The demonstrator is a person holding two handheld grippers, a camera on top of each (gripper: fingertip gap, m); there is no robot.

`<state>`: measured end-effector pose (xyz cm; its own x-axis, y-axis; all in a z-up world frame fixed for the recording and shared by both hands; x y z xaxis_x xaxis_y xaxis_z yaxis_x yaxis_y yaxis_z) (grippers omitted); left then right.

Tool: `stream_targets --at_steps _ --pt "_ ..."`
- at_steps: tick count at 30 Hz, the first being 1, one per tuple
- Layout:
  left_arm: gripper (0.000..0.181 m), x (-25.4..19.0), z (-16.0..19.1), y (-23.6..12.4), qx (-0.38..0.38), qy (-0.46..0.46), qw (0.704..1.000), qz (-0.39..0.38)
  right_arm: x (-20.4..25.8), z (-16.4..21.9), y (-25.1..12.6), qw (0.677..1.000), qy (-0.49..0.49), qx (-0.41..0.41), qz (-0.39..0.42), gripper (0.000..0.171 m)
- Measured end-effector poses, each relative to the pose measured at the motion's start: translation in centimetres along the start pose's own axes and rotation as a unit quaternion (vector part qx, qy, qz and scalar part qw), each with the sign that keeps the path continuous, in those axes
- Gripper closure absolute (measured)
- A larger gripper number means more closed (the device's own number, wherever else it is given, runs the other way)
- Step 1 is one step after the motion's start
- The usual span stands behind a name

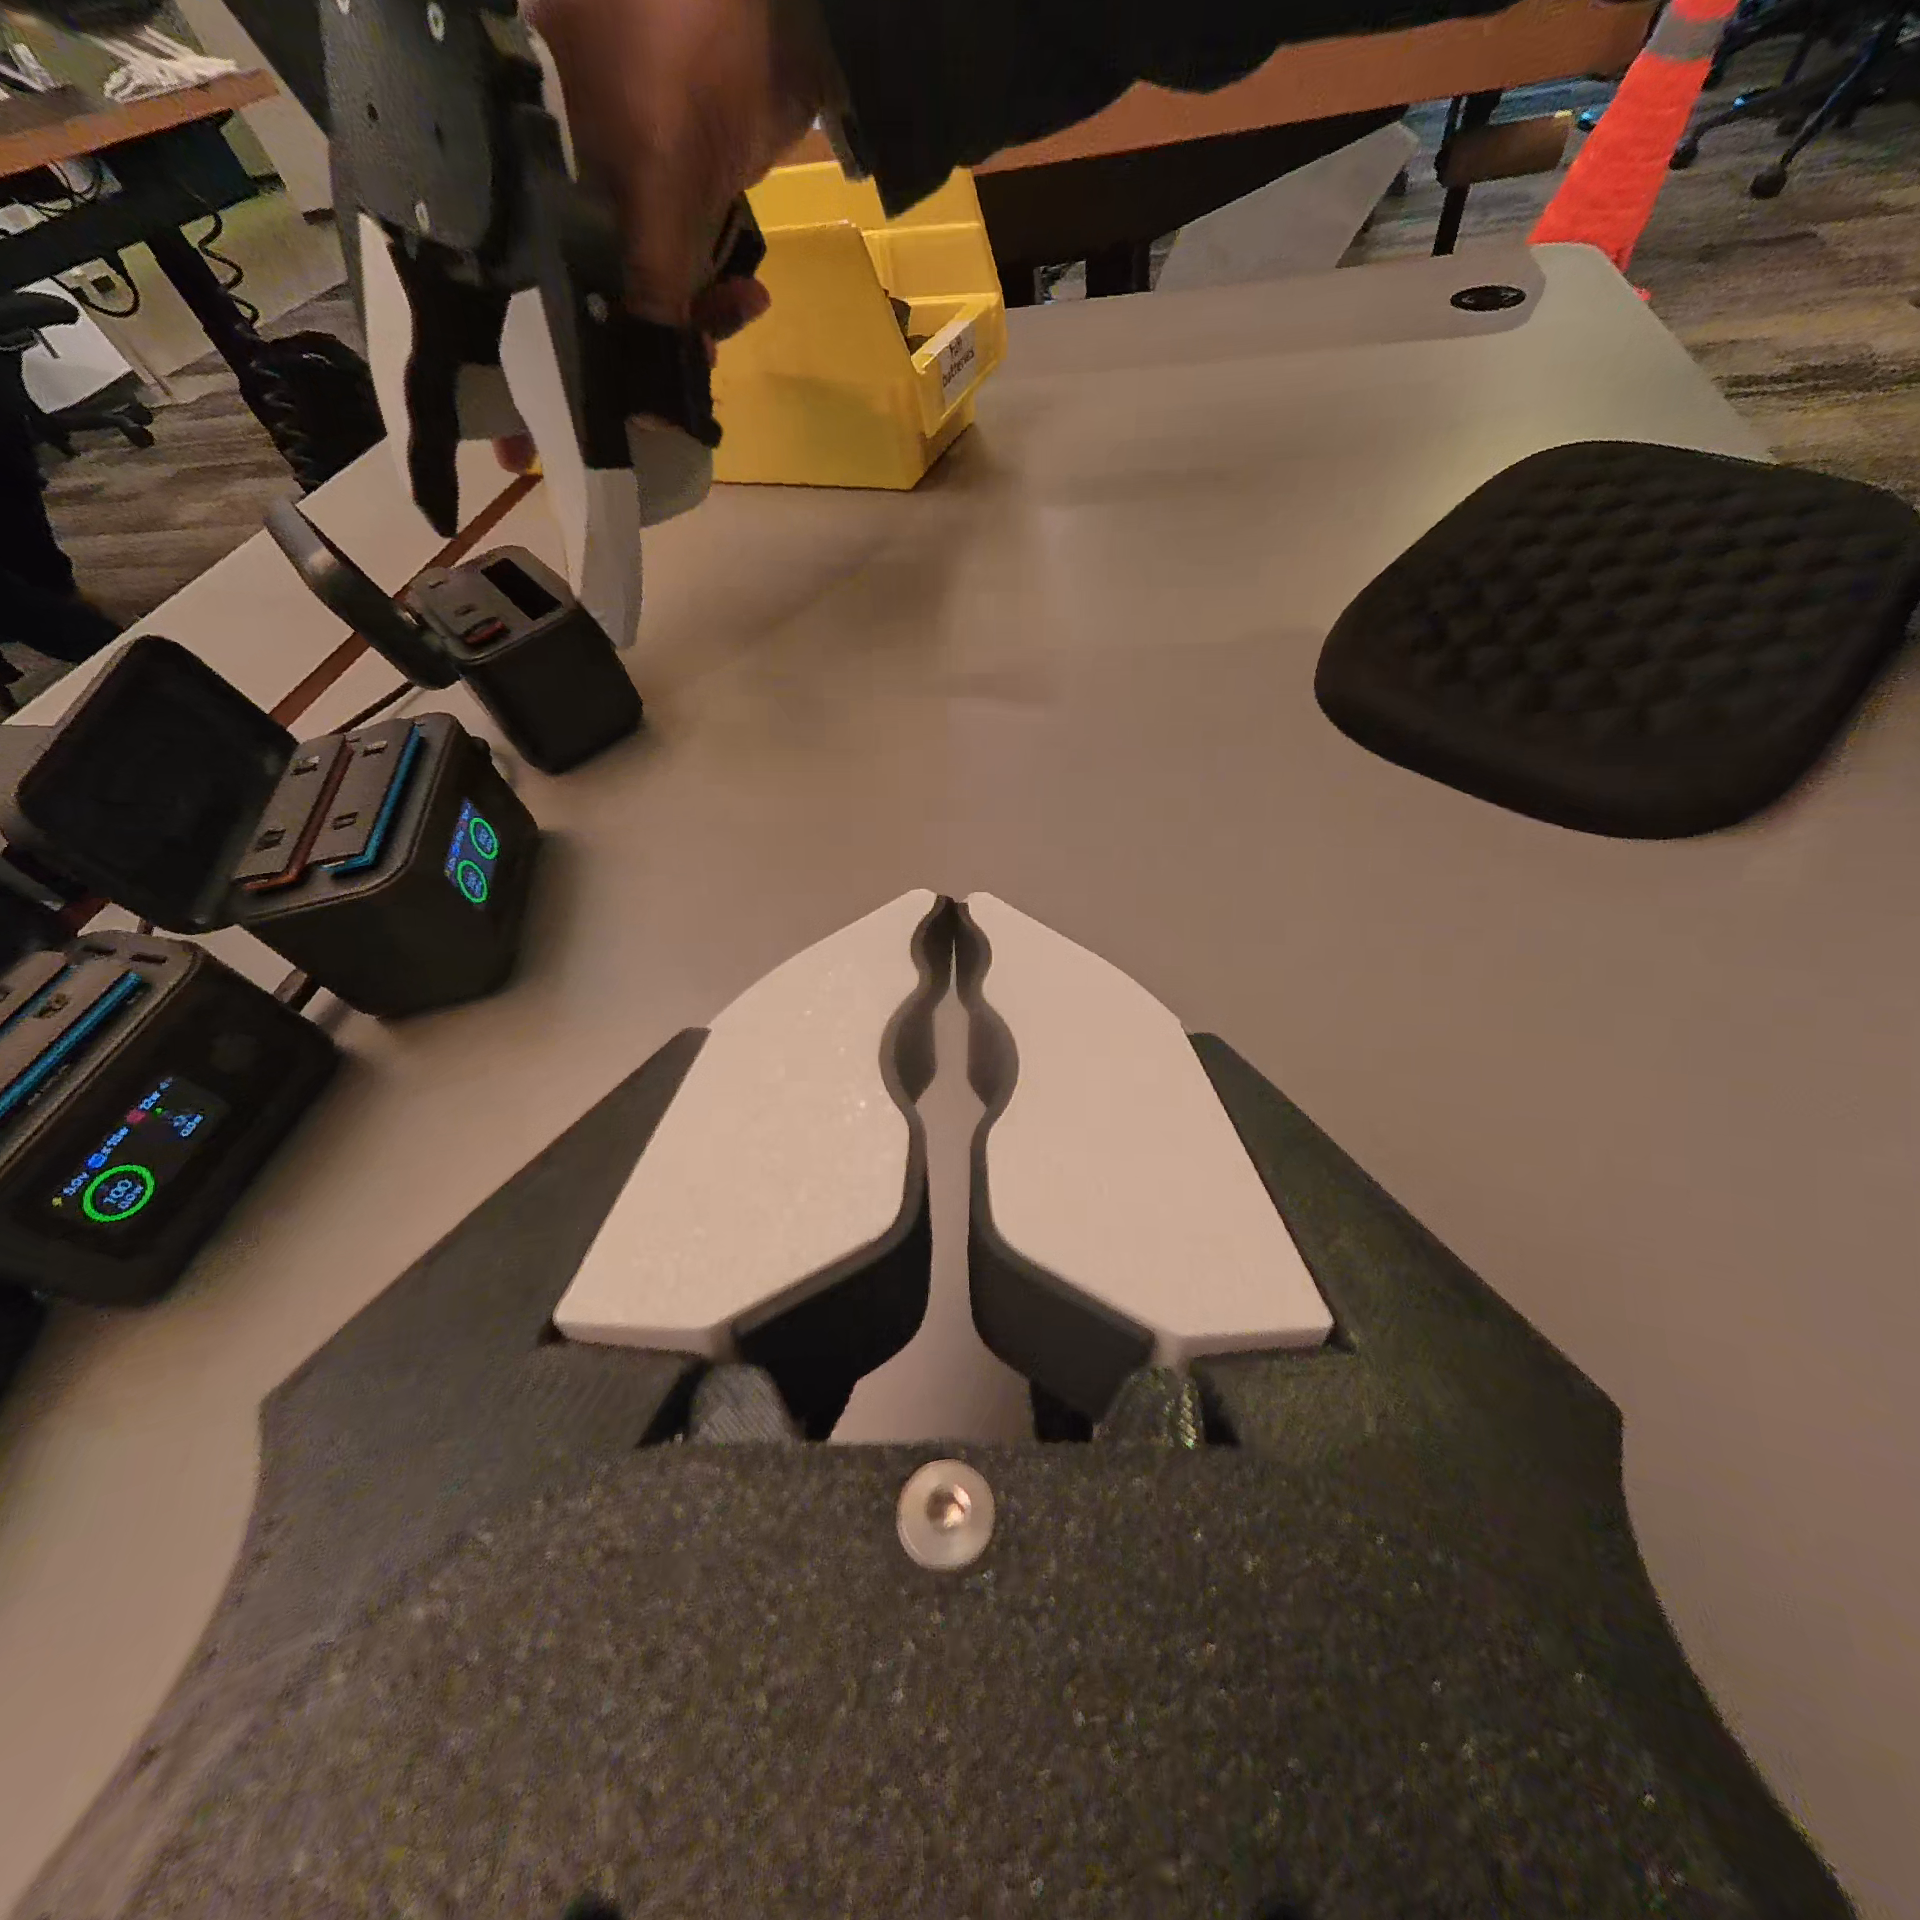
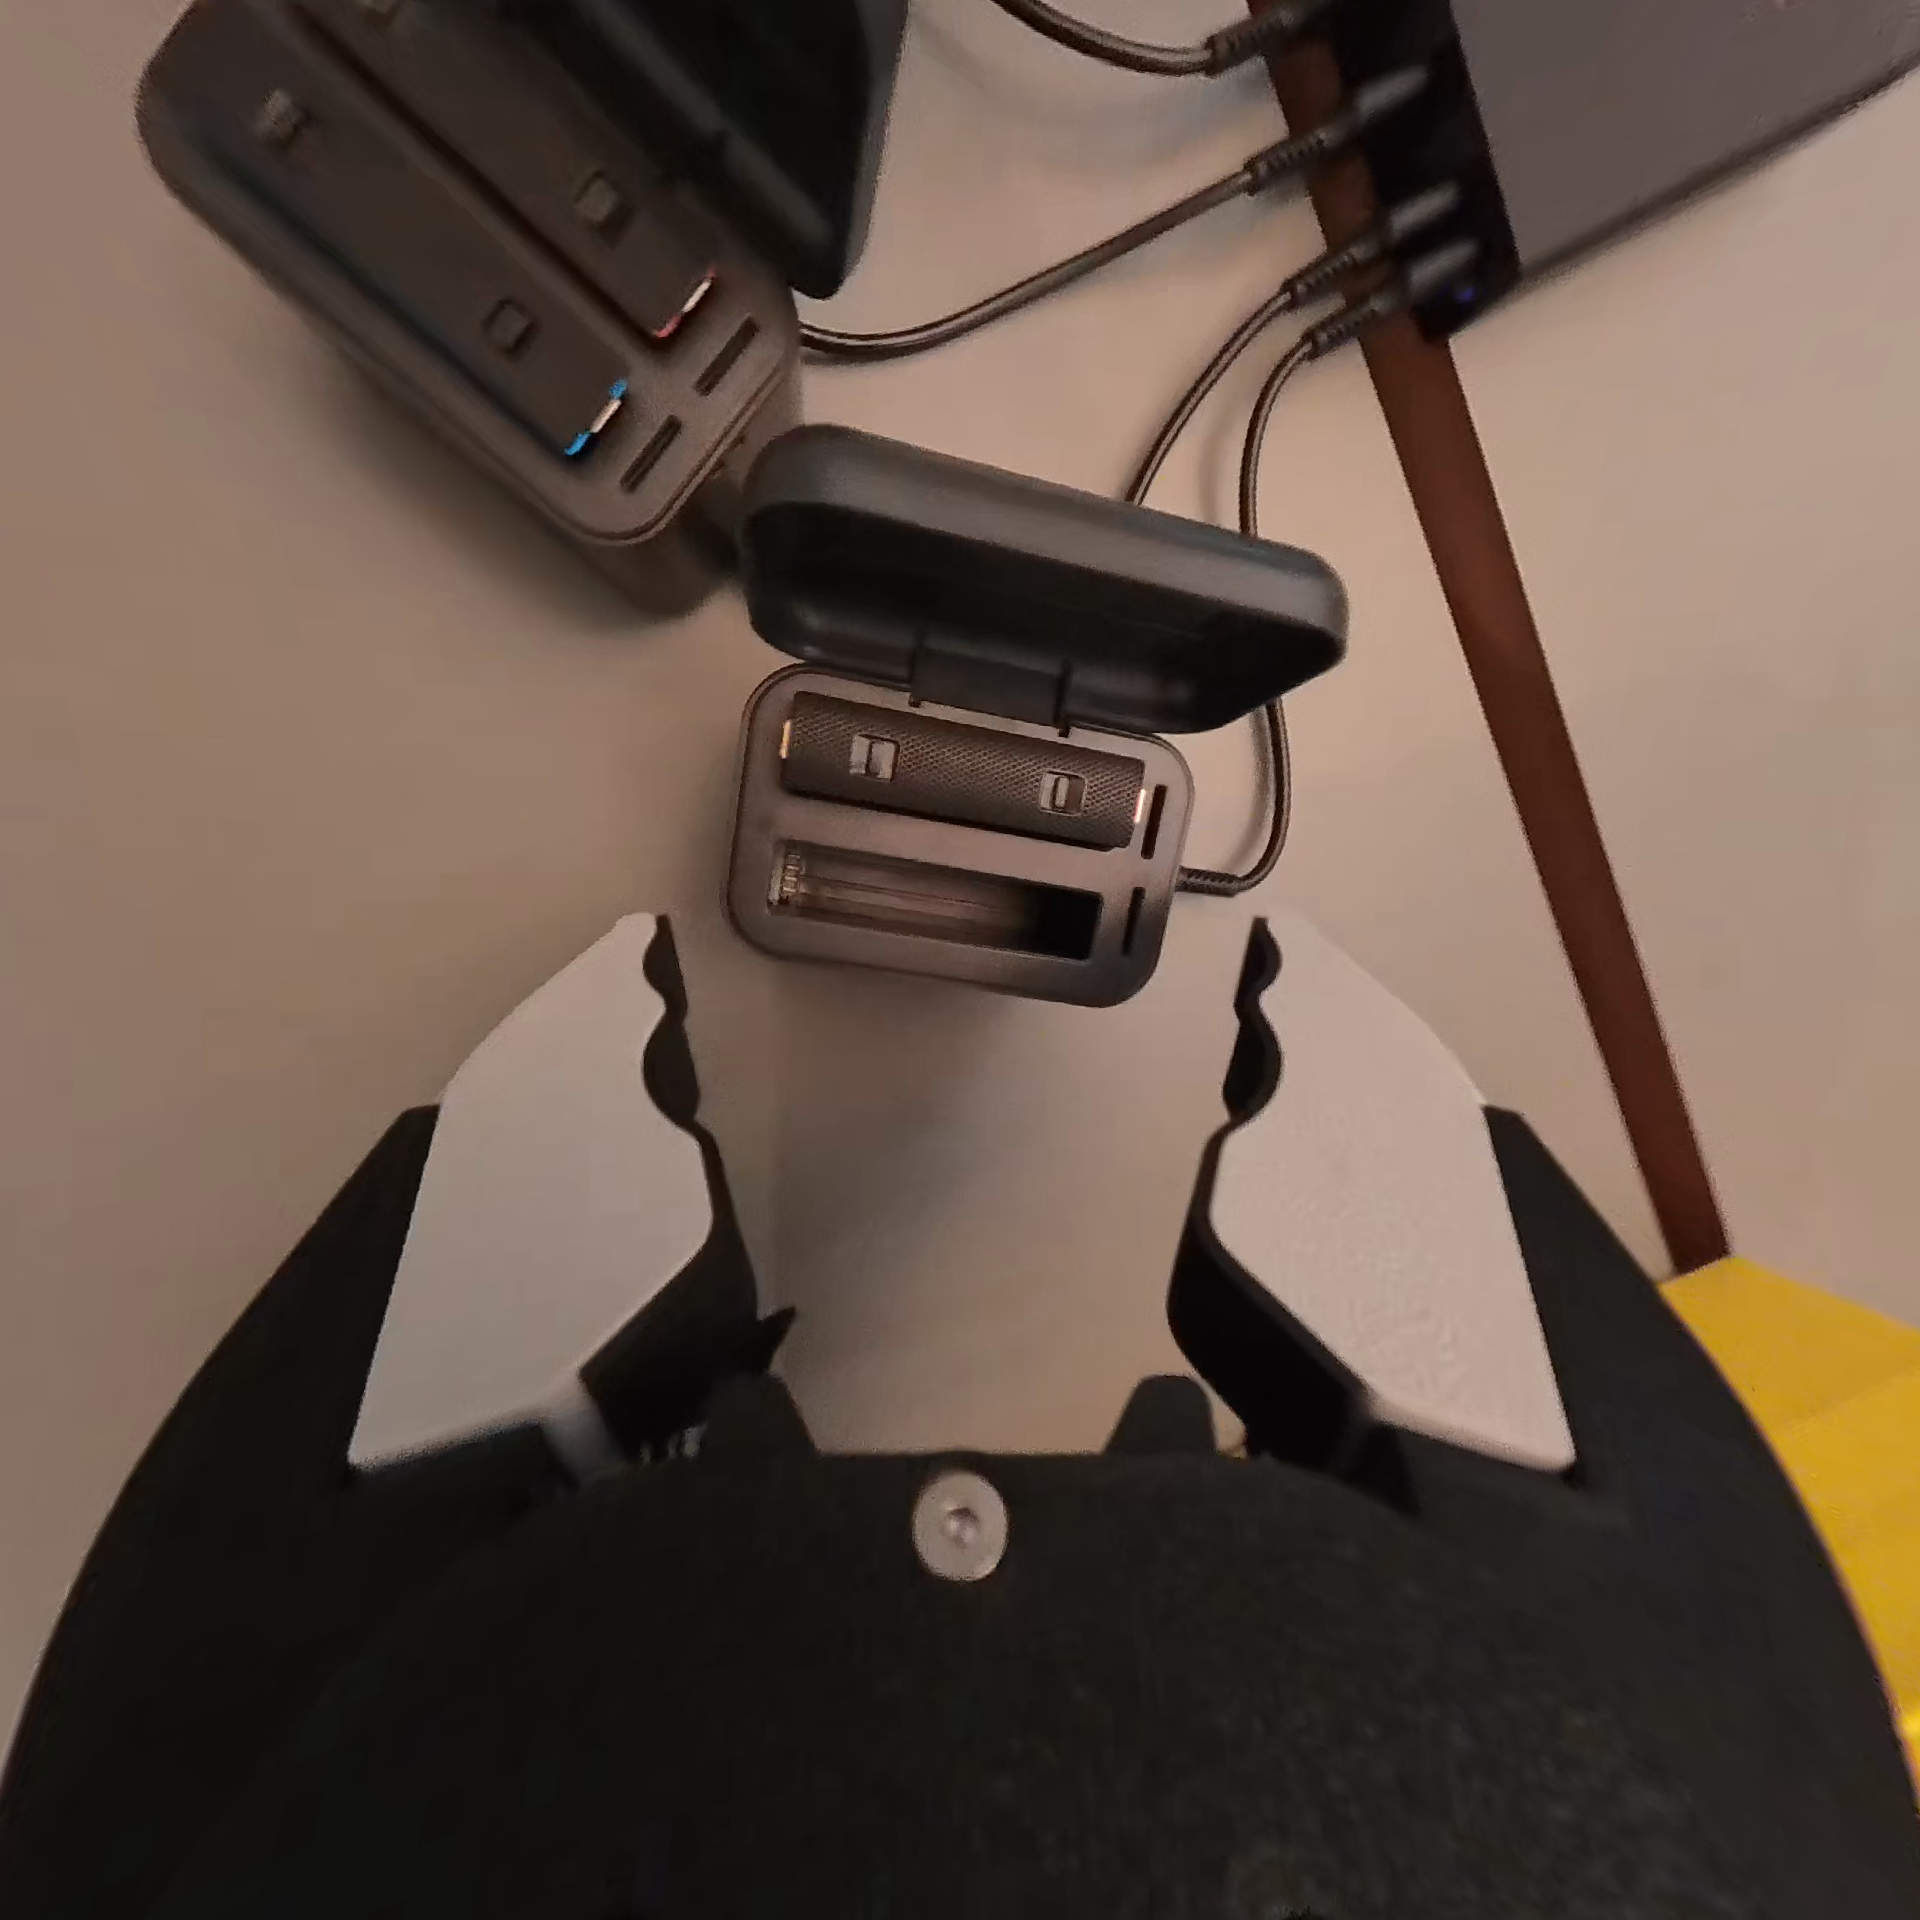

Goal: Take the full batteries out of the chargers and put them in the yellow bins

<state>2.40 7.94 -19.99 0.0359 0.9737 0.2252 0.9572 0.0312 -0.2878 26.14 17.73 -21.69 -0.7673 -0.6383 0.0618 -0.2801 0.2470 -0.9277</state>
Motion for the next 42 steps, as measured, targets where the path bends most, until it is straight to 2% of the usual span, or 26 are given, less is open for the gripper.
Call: stream_targets --at_steps 2,6,19,20,21,22,23,25,29,32,35,38,40,42 --pt "0.181 -0.1 0.0 0.0 0.000 0.002 1.000 0.001 -0.1 0.0 0.6 1.000 0.028 0.000 0.001 0.066" --pt "0.181 0.0 0.0 -0.1 0.000 0.003 1.000 0.000 -0.2 -0.6 1.2 0.996 0.087 -0.017 -0.014 0.084" --pt "0.181 -0.2 0.4 0.0 0.010 0.010 1.000 -0.005 0.1 -0.6 0.9 0.953 0.290 0.007 0.087 0.092" --pt "0.181 -0.2 0.4 0.0 0.011 0.010 1.000 -0.004 0.3 -0.7 0.9 0.951 0.297 0.006 0.085 0.098" --pt "0.181 -0.2 0.5 0.0 0.013 0.010 1.000 -0.003 0.6 -0.9 1.0 0.951 0.300 0.002 0.080 0.120" --pt "0.181 -0.3 0.6 0.0 0.015 0.011 1.000 -0.003 0.4 -0.9 0.9 0.951 0.297 0.005 0.088 0.129" --pt "0.181 -0.3 0.7 0.0 0.016 0.013 1.000 -0.003 0.2 -0.7 0.8 0.952 0.288 0.017 0.098 0.122" --pt "0.181 -0.2 0.7 -0.1 0.016 0.015 1.000 -0.006 0.3 -0.4 0.9 0.960 0.262 0.042 0.086 0.096" --pt "0.181 0.0 0.7 -0.1 0.016 0.013 1.000 -0.011 0.1 -0.4 0.4 0.974 0.213 0.050 0.056 0.082" --pt "0.181 0.0 1.0 0.0 0.021 0.013 1.000 -0.008 -0.6 -0.8 -0.2 0.989 0.135 0.059 0.018 0.069" --pt "0.181 -0.2 1.1 0.2 0.024 0.015 1.000 -0.003 -1.4 -1.2 0.4 0.995 0.064 0.066 -0.027 0.065" --pt "0.181 -0.3 1.2 0.2 0.026 0.018 1.000 -0.001 -1.6 -1.0 2.0 0.993 0.047 0.089 -0.066 0.060" --pt "0.181 -0.2 1.3 0.2 0.027 0.017 0.999 -0.001 -2.2 -0.7 2.6 0.991 0.053 0.108 -0.058 0.075" --pt "0.181 -0.2 1.3 0.2 0.027 0.016 1.000 -0.002 -2.2 -0.9 2.6 0.989 0.090 0.096 -0.067 0.078"
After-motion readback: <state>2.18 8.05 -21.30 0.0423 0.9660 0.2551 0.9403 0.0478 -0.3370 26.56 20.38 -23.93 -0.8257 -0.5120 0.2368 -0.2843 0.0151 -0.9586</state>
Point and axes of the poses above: each gripper's, where its closed fingertips meet, y out along the fingers, z out of its underside, x = y × z across the jaws, the point moved 2 cm from there along -y, back along the fingers, and after that the axes turned 14 degrees about -z, right-handed, at the moved point
